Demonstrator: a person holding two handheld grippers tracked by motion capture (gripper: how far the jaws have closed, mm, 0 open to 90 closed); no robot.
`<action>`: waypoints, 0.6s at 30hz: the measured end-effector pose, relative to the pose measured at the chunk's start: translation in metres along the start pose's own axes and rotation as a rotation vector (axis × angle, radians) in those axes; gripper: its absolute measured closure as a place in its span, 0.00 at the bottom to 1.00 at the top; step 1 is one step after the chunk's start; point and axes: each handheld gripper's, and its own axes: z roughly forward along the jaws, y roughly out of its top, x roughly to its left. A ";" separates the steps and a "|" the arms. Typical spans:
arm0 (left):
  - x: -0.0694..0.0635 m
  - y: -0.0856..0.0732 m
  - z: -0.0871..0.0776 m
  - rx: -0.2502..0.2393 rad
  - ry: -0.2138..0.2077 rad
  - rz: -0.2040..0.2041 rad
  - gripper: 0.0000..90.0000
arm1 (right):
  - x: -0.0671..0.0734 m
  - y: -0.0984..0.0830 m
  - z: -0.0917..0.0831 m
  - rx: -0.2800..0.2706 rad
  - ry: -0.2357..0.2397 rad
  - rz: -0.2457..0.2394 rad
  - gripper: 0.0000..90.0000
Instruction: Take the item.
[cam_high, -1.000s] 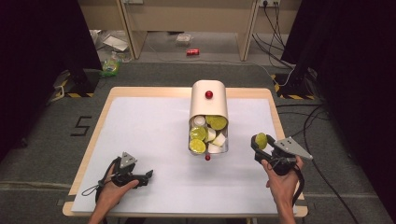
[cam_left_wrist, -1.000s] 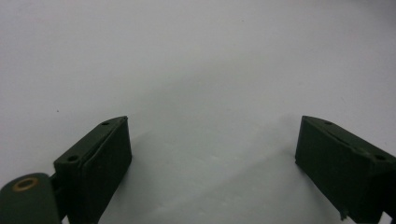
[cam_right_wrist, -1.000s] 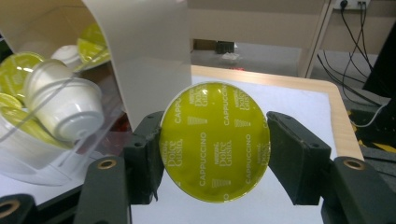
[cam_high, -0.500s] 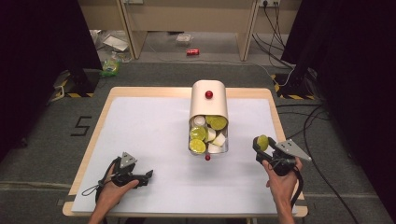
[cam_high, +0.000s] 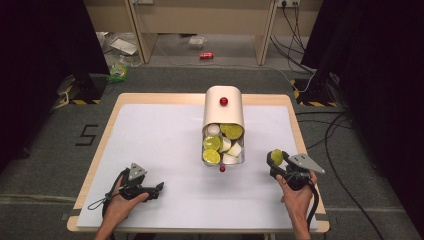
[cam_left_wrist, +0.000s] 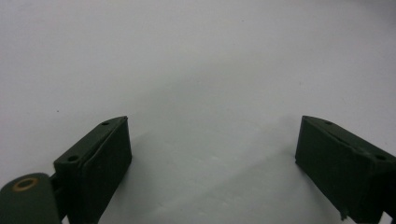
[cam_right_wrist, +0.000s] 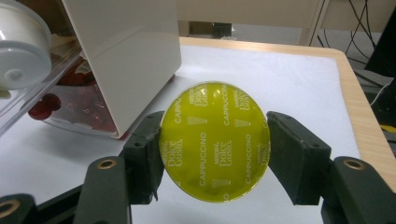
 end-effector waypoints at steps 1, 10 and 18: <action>0.000 0.000 0.000 0.000 0.000 0.000 0.11 | 0.000 0.000 0.000 0.000 0.000 0.000 0.45; 0.000 0.000 0.000 0.000 0.001 0.001 0.11 | -0.006 -0.008 0.004 0.032 -0.010 0.015 0.45; 0.000 0.000 0.000 0.001 0.000 0.000 0.11 | -0.006 -0.014 0.011 0.073 -0.012 0.012 0.45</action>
